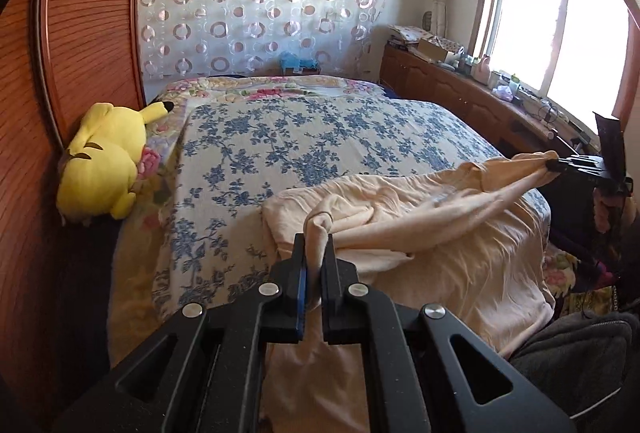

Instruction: Fold small clothes

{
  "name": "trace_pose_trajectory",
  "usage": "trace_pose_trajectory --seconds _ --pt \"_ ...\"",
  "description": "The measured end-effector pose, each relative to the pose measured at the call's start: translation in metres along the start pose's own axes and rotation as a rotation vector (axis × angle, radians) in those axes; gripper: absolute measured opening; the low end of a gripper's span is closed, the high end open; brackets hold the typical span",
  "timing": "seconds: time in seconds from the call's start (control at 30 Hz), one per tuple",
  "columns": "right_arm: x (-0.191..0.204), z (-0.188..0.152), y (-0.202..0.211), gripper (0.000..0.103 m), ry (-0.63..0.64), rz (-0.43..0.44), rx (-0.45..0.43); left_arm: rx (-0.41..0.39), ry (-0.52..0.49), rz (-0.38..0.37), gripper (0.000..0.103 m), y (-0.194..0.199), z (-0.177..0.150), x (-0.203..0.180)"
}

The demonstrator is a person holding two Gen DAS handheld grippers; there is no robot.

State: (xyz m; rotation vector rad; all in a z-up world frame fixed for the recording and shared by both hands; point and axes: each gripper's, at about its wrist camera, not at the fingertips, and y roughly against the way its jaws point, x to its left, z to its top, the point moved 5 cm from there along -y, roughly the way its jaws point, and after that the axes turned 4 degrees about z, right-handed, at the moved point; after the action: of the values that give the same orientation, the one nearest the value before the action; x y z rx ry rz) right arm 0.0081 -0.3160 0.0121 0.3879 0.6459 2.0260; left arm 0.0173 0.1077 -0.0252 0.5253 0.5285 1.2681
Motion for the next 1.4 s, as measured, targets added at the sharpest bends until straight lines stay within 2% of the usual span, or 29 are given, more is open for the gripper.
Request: trace_pose_trajectory --seconds 0.17,0.33,0.5,0.53,0.57,0.6,0.67,0.7,0.77,0.83,0.93,1.17,1.23,1.3,1.4 --pt "0.012 -0.012 0.019 0.007 0.002 0.021 0.017 0.02 -0.002 0.002 0.006 0.009 -0.009 0.001" --pt "0.011 -0.027 0.01 0.007 -0.024 0.027 0.066 0.064 0.008 0.003 0.006 -0.006 -0.021 0.001" --pt "0.011 -0.028 0.0 0.007 -0.029 0.018 0.095 0.075 0.004 -0.002 0.007 -0.011 -0.026 -0.002" --pt "0.011 -0.027 0.0 0.007 -0.027 0.021 0.095 0.072 0.002 -0.002 0.01 -0.01 -0.025 -0.003" --pt "0.012 -0.026 0.0 0.007 -0.026 0.024 0.094 0.069 -0.001 -0.001 0.019 -0.009 -0.025 -0.004" --pt "0.013 -0.025 0.001 0.007 -0.025 0.027 0.094 0.064 -0.007 0.004 0.024 -0.009 -0.024 -0.005" --pt "0.015 -0.024 0.0 0.007 -0.018 0.028 0.096 0.063 -0.019 0.001 0.044 -0.008 -0.023 -0.006" --pt "0.016 -0.025 0.001 0.007 -0.015 0.027 0.098 0.063 -0.025 0.003 0.047 -0.009 -0.021 -0.006" --pt "0.015 -0.025 0.001 0.013 -0.012 0.014 0.096 0.052 -0.026 0.015 0.068 -0.009 -0.019 -0.006" --pt "0.014 -0.027 0.0 0.013 -0.007 0.01 0.091 0.029 -0.015 0.023 0.081 -0.007 -0.014 -0.006" --pt "0.014 -0.026 0.003 0.016 -0.004 0.005 0.076 0.012 0.013 0.023 0.086 -0.01 -0.008 0.0" --pt "0.008 -0.022 0.001 0.018 -0.016 -0.007 0.046 0.047 0.009 0.062 0.086 -0.034 -0.007 0.004" --pt "0.009 -0.021 -0.001 0.023 -0.01 -0.011 0.034 0.057 0.002 0.08 0.086 -0.042 -0.009 0.003" --pt "0.01 -0.018 -0.005 0.036 0.01 -0.031 0.023 0.071 0.008 0.078 0.086 -0.049 -0.01 0.003" --pt "0.008 -0.014 -0.016 0.039 0.002 -0.026 0.019 0.074 0.028 0.063 0.086 -0.059 -0.009 0.004"
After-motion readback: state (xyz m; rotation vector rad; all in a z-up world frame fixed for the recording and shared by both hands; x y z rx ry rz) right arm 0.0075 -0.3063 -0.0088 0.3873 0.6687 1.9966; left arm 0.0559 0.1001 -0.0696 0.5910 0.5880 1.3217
